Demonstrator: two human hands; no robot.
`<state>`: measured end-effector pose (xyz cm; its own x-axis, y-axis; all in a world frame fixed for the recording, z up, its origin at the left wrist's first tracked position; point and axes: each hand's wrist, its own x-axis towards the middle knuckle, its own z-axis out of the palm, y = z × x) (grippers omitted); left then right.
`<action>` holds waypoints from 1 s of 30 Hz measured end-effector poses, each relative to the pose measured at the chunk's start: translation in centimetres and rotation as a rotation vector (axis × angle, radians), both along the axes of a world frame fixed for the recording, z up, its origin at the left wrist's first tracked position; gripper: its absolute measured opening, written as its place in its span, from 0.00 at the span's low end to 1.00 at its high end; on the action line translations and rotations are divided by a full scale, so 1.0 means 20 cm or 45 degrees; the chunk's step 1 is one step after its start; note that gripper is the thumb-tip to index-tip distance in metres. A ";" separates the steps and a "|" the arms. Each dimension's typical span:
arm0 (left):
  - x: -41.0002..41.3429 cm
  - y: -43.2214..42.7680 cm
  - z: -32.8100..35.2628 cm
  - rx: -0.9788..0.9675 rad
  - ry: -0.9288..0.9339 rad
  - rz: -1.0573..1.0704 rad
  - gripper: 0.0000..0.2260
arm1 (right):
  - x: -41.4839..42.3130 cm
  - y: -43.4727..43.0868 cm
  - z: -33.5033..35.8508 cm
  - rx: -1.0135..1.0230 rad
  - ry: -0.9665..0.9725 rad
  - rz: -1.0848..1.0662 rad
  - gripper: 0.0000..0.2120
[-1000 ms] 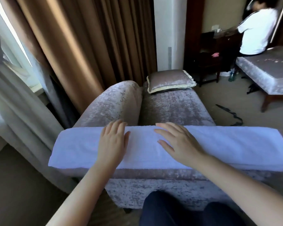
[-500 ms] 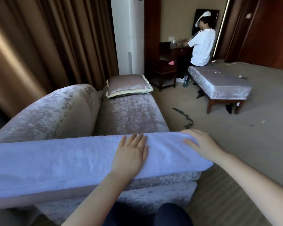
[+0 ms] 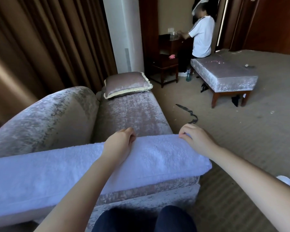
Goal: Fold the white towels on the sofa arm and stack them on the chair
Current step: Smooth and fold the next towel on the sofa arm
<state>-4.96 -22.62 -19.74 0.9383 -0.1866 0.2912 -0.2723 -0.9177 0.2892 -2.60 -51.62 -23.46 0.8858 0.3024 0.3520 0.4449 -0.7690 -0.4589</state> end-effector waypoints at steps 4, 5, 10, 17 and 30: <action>0.03 -0.02 0.01 -0.001 0.041 0.096 0.05 | 0.03 0.00 0.02 0.015 0.139 0.044 0.05; 0.04 -0.03 0.01 0.009 0.059 0.112 0.06 | 0.02 -0.01 0.02 0.061 0.157 0.054 0.04; 0.05 -0.03 -0.03 0.009 0.052 0.111 0.06 | 0.04 0.01 0.03 0.036 0.263 0.027 0.07; 0.01 -0.06 -0.06 0.248 -0.379 -0.249 0.15 | 0.12 0.03 0.05 -0.051 0.245 -0.028 0.09; -0.14 -0.19 -0.20 0.666 -0.292 -0.473 0.27 | -0.07 -0.16 -0.04 0.716 0.882 -0.315 0.22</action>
